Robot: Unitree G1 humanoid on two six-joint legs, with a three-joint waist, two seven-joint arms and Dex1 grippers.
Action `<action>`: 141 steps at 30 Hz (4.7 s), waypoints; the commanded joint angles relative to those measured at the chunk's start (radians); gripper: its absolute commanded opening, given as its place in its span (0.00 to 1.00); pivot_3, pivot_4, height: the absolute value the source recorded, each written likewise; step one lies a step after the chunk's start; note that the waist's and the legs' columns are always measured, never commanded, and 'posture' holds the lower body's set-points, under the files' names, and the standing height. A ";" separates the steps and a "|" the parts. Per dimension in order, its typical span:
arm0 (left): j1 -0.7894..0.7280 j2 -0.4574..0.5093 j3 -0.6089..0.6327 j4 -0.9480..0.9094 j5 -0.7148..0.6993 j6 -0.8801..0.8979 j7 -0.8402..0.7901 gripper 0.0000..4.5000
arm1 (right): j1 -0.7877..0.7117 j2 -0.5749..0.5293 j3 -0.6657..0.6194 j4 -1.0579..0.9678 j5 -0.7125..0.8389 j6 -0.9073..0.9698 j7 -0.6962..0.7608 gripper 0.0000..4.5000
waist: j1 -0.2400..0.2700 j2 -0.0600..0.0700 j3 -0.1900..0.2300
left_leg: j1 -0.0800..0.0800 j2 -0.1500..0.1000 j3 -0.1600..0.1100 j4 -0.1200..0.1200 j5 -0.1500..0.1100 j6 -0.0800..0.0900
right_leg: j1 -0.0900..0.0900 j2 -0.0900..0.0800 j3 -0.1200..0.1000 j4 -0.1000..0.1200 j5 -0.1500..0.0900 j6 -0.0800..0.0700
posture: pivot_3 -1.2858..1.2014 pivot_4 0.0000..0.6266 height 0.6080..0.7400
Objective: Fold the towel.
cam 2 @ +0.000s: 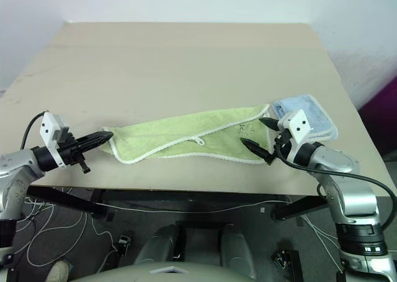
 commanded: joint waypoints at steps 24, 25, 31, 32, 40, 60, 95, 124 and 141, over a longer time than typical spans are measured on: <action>-0.118 0.113 -0.098 0.067 0.071 -0.128 -0.254 0.00 | 0.001 0.077 -0.010 0.062 -0.062 -0.150 -0.062 0.99 | -0.002 0.001 0.000 | 0.000 0.000 0.001 0.000 0.000 0.000 | -0.001 0.000 0.000 0.000 0.000 0.000 | 0.52 0.24 1.00; -0.124 0.126 -0.109 0.078 0.077 -0.152 -0.297 0.00 | 0.008 0.078 -0.015 0.064 -0.067 -0.155 -0.068 0.99 | -0.002 0.001 0.000 | 0.000 0.000 0.001 0.000 0.000 0.000 | -0.001 0.000 0.000 0.000 0.000 0.000 | 0.52 0.24 1.00; -0.176 0.213 -0.213 0.186 0.158 -0.341 -0.543 0.27 | 0.055 0.106 -0.005 0.017 -0.066 -0.149 -0.100 1.00 | -0.002 0.001 0.000 | 0.000 0.000 0.001 0.000 0.000 0.000 | -0.001 0.000 0.000 0.000 0.000 0.000 | 0.52 0.24 1.00; -0.198 0.213 -0.235 0.224 0.188 -0.400 -0.559 0.35 | 0.058 0.109 -0.001 0.017 -0.068 -0.153 -0.103 1.00 | -0.002 0.001 0.001 | 0.000 0.000 0.001 0.000 0.000 0.000 | -0.001 0.000 0.000 0.000 0.000 0.000 | 0.52 0.24 1.00; -0.386 0.213 -0.442 0.477 0.323 -0.687 -0.601 0.71 | 0.070 0.123 -0.006 0.019 -0.075 -0.169 -0.119 1.00 | -0.002 0.001 0.001 | 0.000 0.000 0.001 0.000 0.000 0.000 | -0.001 0.001 -0.001 0.000 0.000 0.000 | 0.52 0.24 1.00; -0.497 0.132 -0.526 0.633 0.429 -0.865 -0.577 0.30 | 0.125 0.128 -0.006 -0.072 -0.065 -0.136 -0.173 1.00 | -0.005 0.001 0.001 | 0.000 0.000 0.001 0.002 0.000 0.001 | 0.000 0.004 -0.002 0.002 0.000 0.000 | 0.52 0.24 1.00; -0.516 0.091 -0.172 0.540 0.205 -0.398 -0.317 0.00 | -0.426 -0.108 0.242 0.668 -0.555 -0.672 -0.068 1.00 | -0.009 0.001 0.001 | -0.001 -0.001 0.002 0.004 -0.001 0.001 | -0.001 0.004 -0.002 0.003 0.000 0.001 | 0.52 0.24 1.00; -0.406 0.080 -0.119 0.459 0.191 -0.394 -0.269 0.00 | -0.672 -0.157 0.400 1.046 -0.845 -1.069 -0.213 0.01 | -0.034 0.001 0.001 | -0.001 0.000 0.002 0.003 0.000 0.001 | -0.003 0.004 -0.001 0.004 0.000 0.001 | 0.52 0.24 1.00; -0.931 0.002 0.028 0.906 0.156 -0.492 0.095 0.00 | -0.908 -0.169 0.262 0.977 -0.723 -0.946 -0.248 0.01 | -0.033 0.001 0.002 | -0.003 -0.001 0.002 0.004 0.000 0.001 | -0.005 0.004 -0.001 0.005 0.000 0.001 | 0.52 0.24 1.00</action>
